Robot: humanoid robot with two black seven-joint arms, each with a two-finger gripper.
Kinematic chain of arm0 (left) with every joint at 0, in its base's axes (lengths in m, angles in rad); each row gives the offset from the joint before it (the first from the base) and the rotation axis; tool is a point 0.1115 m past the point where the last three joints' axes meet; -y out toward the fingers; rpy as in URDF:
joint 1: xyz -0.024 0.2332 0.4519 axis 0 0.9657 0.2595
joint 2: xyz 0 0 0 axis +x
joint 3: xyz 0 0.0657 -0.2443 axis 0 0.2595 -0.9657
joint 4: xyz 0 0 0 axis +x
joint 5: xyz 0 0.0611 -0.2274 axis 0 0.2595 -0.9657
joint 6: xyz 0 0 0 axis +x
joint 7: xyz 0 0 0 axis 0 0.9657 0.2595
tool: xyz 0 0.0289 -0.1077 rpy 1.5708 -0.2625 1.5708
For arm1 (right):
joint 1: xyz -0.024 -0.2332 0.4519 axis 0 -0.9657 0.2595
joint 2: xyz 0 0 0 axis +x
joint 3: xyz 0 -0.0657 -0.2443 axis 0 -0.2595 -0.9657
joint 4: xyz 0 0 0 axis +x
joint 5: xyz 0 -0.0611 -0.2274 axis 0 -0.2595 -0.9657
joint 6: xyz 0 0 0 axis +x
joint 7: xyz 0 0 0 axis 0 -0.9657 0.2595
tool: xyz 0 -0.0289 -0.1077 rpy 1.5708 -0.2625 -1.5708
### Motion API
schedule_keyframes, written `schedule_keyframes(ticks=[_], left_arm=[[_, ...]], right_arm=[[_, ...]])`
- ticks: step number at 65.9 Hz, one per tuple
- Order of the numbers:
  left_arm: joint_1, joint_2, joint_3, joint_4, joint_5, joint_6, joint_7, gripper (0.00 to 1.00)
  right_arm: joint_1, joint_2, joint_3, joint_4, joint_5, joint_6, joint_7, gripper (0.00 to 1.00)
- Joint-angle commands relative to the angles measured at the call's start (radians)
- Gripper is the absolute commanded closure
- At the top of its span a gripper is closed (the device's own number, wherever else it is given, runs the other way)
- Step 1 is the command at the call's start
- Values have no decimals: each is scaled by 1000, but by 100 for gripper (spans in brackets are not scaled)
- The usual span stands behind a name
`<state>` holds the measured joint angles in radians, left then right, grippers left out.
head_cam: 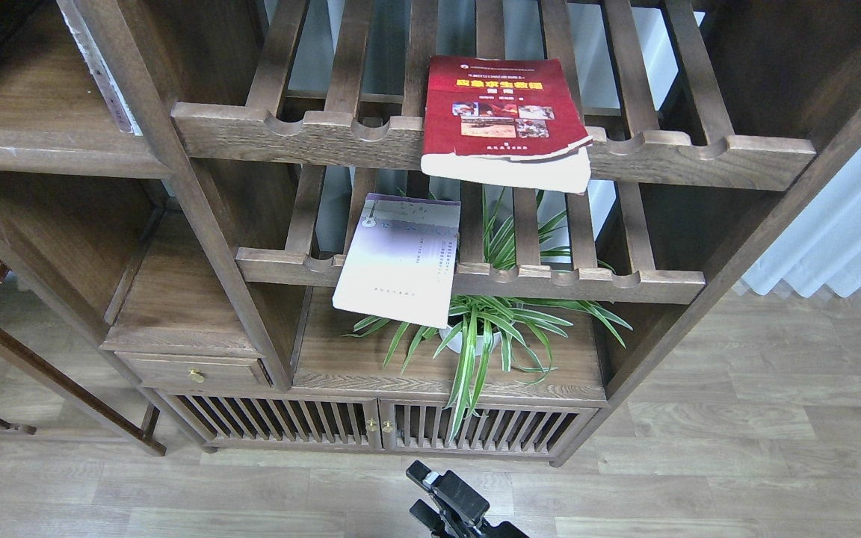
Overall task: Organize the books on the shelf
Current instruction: 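Place the green book on the side shelf and withdraw the left arm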
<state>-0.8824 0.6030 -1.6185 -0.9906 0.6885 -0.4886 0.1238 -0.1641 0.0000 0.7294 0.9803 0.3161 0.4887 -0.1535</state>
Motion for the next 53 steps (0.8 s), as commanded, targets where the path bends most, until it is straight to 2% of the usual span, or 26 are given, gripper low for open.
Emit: schedule_keyframes(ticks=[1,4,18,28,45,51,53], left_arm=[[-55,0,51,61,3,0,2,94],[-95,0,91,92,3,0,2,94],[-142,-28,135,105,3,0,-1,94],[-147,-65,147,109,3,0,-19,94],[-145,-81,154,109,3,0,-23,93],[-141,-86,155,110,-9,0,-39,92],[-139,-95,154,118,-20,0,-59,91]], right_arm=[[0,0,-1,3,0,0,0,1],[0,0,-1,6,0,0,0,1],[2,0,-1,9,1,0,0,1],[2,0,-1,9,1,0,0,1],[2,0,-1,11,1,0,0,1],[2,0,-1,12,1,0,0,1],[2,0,-1,17,1,0,0,1]])
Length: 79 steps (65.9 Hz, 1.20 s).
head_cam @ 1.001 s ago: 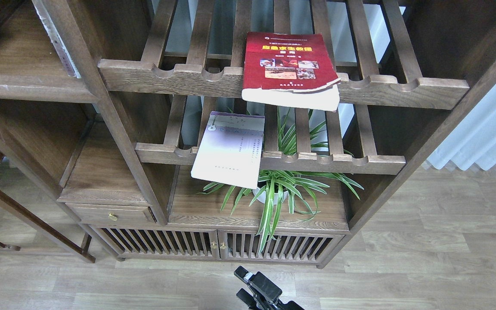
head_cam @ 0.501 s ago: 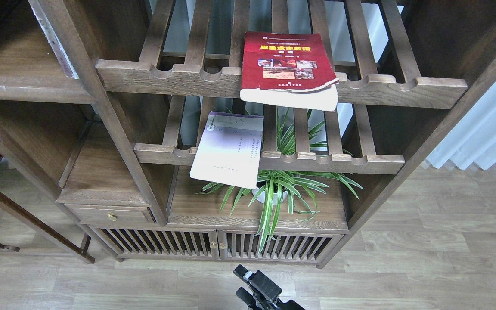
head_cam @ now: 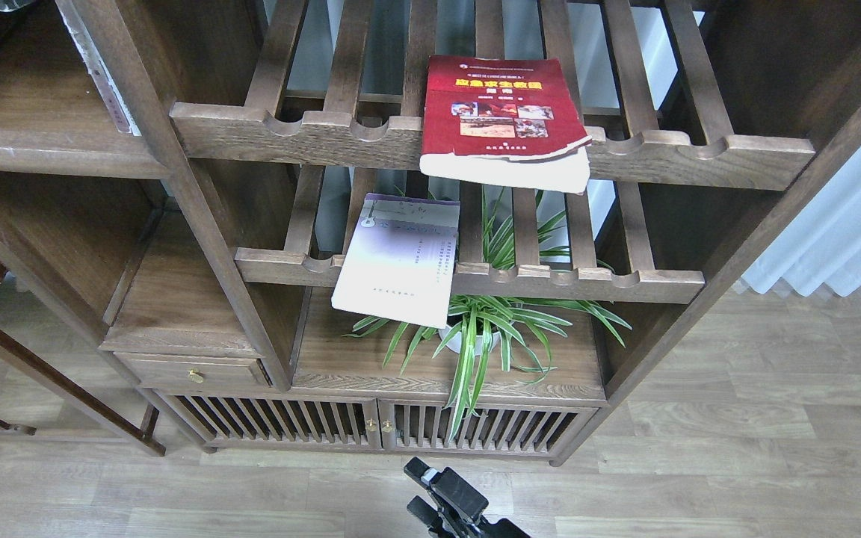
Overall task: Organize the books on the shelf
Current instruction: 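Place the green book on the side shelf and withdraw the left arm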
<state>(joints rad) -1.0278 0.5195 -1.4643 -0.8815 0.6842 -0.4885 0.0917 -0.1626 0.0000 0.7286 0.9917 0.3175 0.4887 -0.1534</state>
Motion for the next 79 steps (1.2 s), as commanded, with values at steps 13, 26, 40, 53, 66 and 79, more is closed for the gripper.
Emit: schedule_keyframes(ticks=[13,26,40,53,66,79], left_arm=[[23,-19,7,32,-94,0,-44,68],[28,-21,6,24,-138,0,-46,39],[28,-21,-11,4,-143,0,-46,37],[58,-9,-65,-57,-201,0,-47,37],[192,-1,-129,-160,-210,0,-43,37],[360,-1,-223,-301,-247,0,-32,37]], right_arm=[[-2,0,0,18,0,0,0,1],[-3,0,0,19,0,0,0,1],[-6,0,0,19,0,0,0,1],[-6,0,9,19,0,0,3,1],[-6,0,17,18,2,0,3,1],[-6,0,37,19,3,0,3,1]])
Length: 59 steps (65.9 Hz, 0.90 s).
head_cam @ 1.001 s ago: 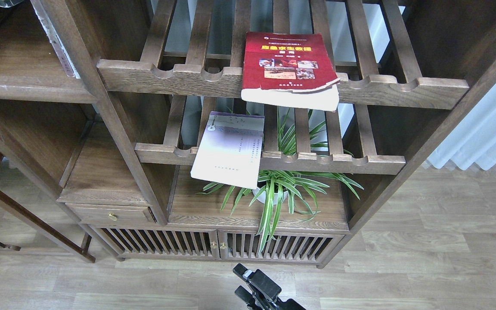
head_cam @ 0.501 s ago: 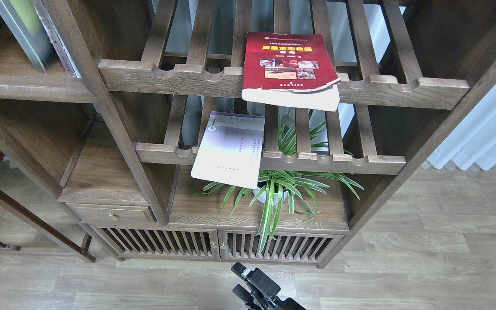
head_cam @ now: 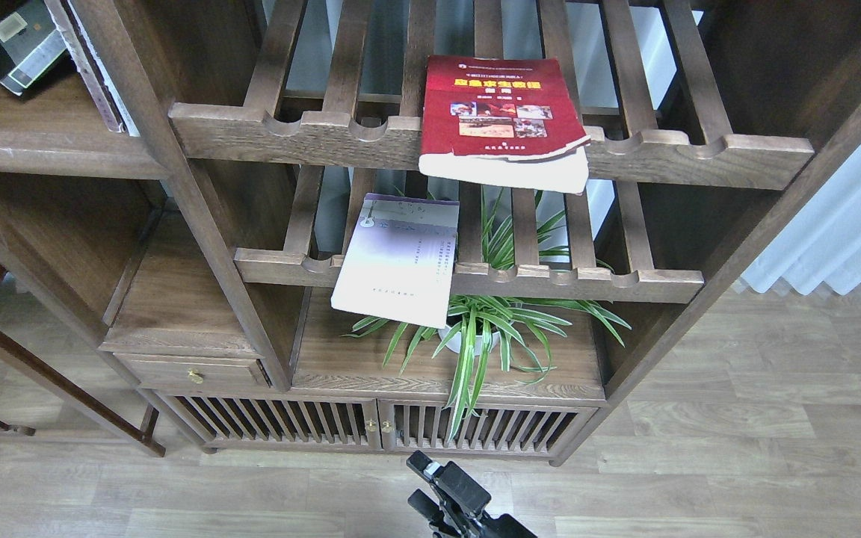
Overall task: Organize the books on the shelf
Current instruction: 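Place the green book on the side shelf and withdraw the left arm, then raise the right gripper up to the red book on the upper shelf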
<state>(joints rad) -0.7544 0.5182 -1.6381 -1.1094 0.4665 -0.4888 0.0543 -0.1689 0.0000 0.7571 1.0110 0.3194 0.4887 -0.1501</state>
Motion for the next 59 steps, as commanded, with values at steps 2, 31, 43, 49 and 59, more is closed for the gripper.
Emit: schedule_keyframes(ticks=[2,31,43,49,59], left_arm=[[104,0,-57,-89,-37,0,5,37],[498,-3,-166,-354,-143,0,7,18],[615,-18,-171,-403,-173,0,5,0],[650,-39,-171,-402,-192,0,7,0],[721,-102,-158,-395,-232,0,7,0]], right_arm=[[0,0,10,-2,1,0,0,1],[8,0,36,0,4,0,40,1],[14,0,42,1,4,0,96,1],[23,0,42,3,4,0,98,1],[26,0,53,69,4,0,103,1]])
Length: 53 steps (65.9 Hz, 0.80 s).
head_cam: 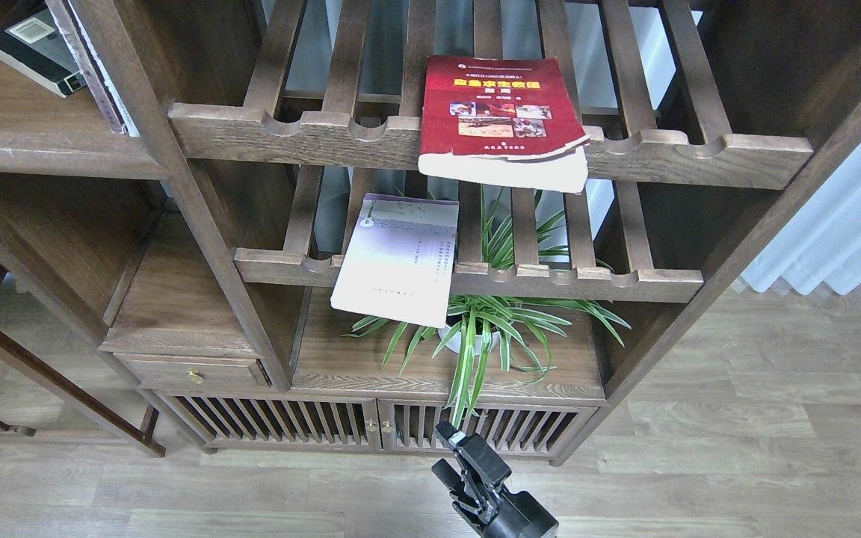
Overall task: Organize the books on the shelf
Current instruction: 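Raise the right gripper up to the red book on the upper shelf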
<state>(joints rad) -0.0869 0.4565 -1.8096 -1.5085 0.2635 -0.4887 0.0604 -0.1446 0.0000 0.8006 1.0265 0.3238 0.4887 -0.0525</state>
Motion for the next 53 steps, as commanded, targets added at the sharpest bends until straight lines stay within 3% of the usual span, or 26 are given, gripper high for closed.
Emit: schedule_keyframes(ticks=[1,15,25,53], left_arm=[[58,-42,13,4,-30,0,1,0],[147,-73,29,17,-30,0,1,0],[193,-78,26,40,-32,0,-1,0],[230,-76,16,117,-32,0,-1,0]], right_arm=[[0,0,12,61,0,0,6,1],[-3,-1,134,219,-2,0,17,1],[-6,-72,167,326,-2,0,19,1],[43,-149,224,371,-12,0,17,1]])
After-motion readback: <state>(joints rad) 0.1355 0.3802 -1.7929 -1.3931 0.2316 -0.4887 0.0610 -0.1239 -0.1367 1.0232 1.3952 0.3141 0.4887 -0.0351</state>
